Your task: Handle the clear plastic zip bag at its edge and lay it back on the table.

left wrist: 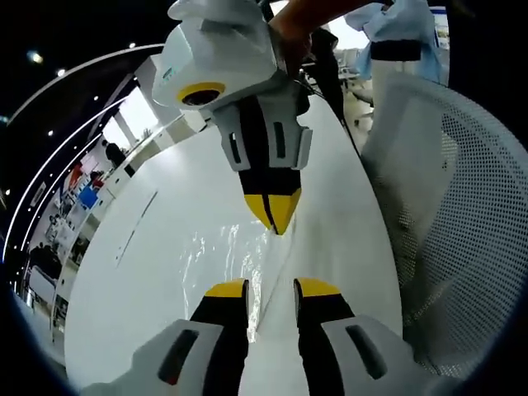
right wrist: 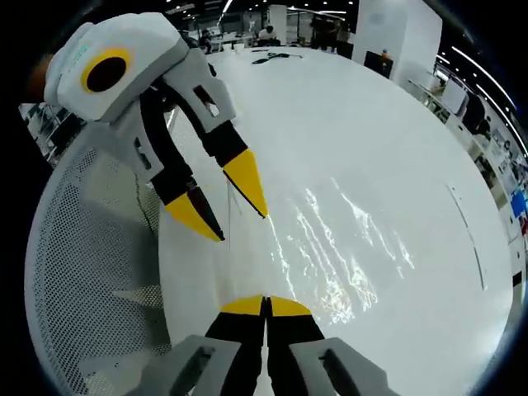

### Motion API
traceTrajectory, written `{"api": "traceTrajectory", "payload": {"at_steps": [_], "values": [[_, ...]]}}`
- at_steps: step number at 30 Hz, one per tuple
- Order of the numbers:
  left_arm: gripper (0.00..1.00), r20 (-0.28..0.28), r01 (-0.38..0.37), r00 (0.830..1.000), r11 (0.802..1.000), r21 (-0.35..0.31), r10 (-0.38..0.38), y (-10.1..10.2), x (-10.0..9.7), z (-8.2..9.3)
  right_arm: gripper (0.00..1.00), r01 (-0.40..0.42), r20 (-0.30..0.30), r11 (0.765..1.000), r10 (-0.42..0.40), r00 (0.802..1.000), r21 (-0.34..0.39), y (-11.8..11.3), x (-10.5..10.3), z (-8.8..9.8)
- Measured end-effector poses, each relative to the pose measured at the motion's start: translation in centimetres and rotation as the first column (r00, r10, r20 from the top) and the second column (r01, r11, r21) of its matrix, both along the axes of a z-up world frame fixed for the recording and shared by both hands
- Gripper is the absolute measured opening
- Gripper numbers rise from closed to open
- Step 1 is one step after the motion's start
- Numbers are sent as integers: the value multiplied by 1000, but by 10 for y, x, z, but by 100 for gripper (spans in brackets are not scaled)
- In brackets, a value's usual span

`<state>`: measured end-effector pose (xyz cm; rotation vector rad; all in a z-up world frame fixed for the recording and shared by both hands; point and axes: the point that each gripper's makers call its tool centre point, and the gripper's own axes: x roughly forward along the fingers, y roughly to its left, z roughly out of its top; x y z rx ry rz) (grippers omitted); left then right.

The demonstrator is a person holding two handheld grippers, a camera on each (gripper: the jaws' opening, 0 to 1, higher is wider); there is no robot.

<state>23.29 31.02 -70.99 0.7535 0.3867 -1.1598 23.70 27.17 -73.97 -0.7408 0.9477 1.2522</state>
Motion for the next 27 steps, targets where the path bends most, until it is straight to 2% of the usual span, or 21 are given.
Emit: {"api": "traceTrajectory", "payload": {"at_steps": [11,16,21,27], "values": [[16,21,64,998,997,-32,-63,-11,-11,9,0,2,7,1000,-2,1000,-13,7,4,0],[14,15,76,997,997,-14,-76,-13,-13,5,0,-2,15,1000,2,1000,-7,10,4,2],[12,40,77,996,997,27,-78,-12,-10,1,0,-1,25,1000,1,1000,6,11,5,6],[11,42,70,997,997,44,-72,-11,-8,-2,0,-4,36,1000,3,999,17,12,7,9]]}}
